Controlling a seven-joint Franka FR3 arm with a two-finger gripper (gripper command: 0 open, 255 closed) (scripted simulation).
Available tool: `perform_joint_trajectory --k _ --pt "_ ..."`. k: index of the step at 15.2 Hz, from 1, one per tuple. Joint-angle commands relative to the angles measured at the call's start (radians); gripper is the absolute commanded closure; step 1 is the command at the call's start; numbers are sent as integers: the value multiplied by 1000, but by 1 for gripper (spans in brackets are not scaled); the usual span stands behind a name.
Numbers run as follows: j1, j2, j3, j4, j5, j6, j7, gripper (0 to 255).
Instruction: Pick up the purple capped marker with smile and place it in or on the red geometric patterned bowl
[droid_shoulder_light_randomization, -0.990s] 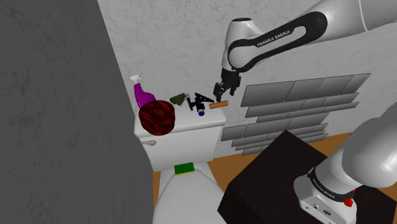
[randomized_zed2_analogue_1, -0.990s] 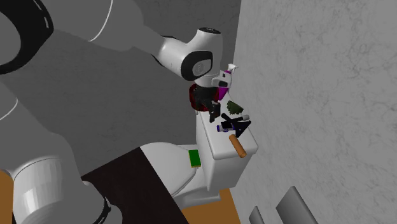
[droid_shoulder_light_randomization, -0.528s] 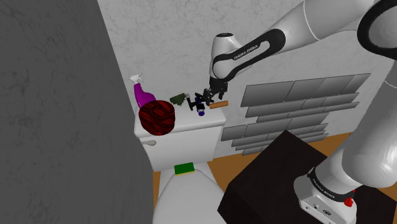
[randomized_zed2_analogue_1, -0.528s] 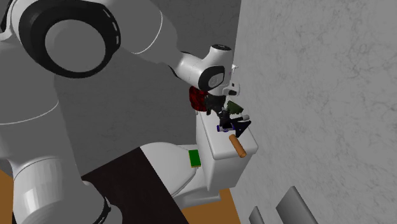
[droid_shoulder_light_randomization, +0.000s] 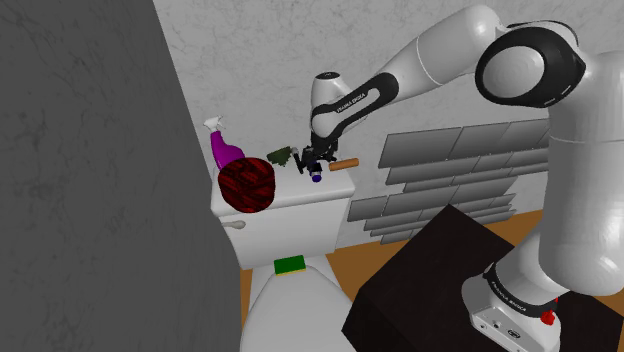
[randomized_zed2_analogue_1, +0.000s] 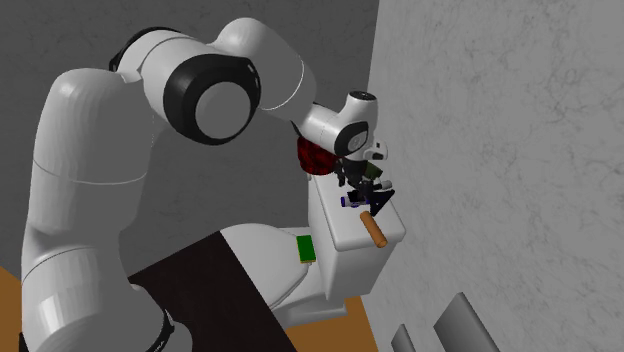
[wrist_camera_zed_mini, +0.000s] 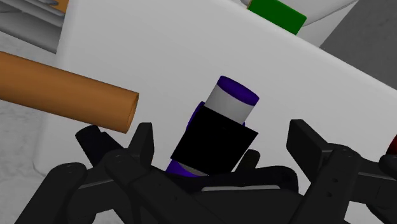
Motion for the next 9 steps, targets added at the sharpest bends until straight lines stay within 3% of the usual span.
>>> perform_joint_trajectory --k 1,9 --pt "6 48 -3 37 -5 12 5 0" --pt "9 114 -7 45 -11 70 8 0"
